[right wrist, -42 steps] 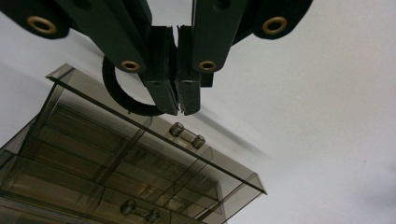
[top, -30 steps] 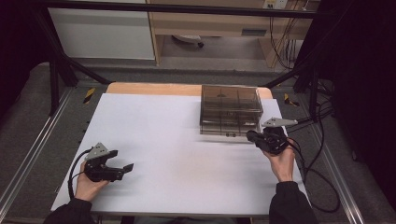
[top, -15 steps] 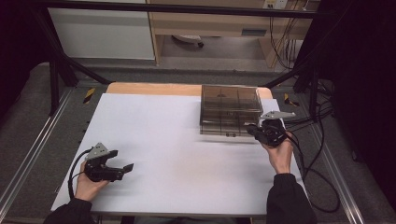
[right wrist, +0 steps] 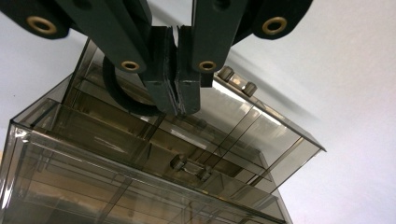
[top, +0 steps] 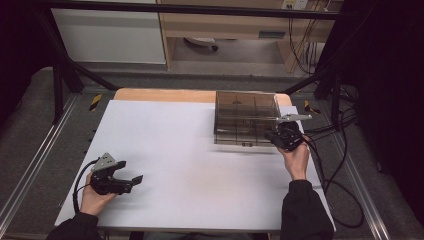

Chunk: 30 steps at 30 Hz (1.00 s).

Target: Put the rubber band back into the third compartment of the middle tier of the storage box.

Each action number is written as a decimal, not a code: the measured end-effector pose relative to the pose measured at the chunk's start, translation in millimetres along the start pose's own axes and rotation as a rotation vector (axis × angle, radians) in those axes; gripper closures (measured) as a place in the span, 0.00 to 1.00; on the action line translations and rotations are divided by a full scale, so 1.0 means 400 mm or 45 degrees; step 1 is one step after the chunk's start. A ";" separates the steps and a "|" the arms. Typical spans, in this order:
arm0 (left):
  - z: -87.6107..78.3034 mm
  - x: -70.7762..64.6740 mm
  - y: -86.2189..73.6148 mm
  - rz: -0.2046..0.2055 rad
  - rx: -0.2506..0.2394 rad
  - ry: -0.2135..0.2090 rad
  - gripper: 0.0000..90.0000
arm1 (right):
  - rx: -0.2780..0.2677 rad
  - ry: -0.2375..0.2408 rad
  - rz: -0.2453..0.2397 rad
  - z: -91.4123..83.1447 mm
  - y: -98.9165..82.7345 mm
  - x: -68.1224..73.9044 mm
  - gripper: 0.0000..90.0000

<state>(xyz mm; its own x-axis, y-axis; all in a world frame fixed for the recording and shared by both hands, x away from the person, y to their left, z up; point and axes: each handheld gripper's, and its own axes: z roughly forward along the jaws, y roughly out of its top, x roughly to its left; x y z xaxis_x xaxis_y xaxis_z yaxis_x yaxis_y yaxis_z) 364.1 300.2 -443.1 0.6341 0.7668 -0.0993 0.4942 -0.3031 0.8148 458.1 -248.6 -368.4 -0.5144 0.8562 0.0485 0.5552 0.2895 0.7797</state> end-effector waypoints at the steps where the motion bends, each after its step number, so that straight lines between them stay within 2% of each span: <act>1: 0.000 0.000 0.000 0.001 0.000 0.000 0.09 | 0.000 0.000 0.000 0.000 0.000 0.000 0.97; 9: 0.000 0.000 0.000 0.001 0.001 0.000 0.09 | 0.020 -0.006 0.016 0.034 -0.003 -0.012 0.97; 25: 0.000 0.000 0.000 0.001 0.000 0.001 0.09 | 0.047 -0.017 0.021 0.072 -0.002 -0.020 0.97; 30: 0.001 0.000 0.000 0.001 0.000 0.001 0.09 | 0.056 -0.013 0.046 0.084 -0.016 -0.028 0.97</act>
<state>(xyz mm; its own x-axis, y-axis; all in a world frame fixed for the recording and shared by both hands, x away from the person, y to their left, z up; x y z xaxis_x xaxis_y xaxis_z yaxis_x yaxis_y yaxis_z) 364.3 300.2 -443.5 0.6340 0.7670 -0.0986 0.4937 -0.3033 0.8150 482.4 -245.7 -394.7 -0.4867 0.8708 0.0697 0.6019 0.2764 0.7492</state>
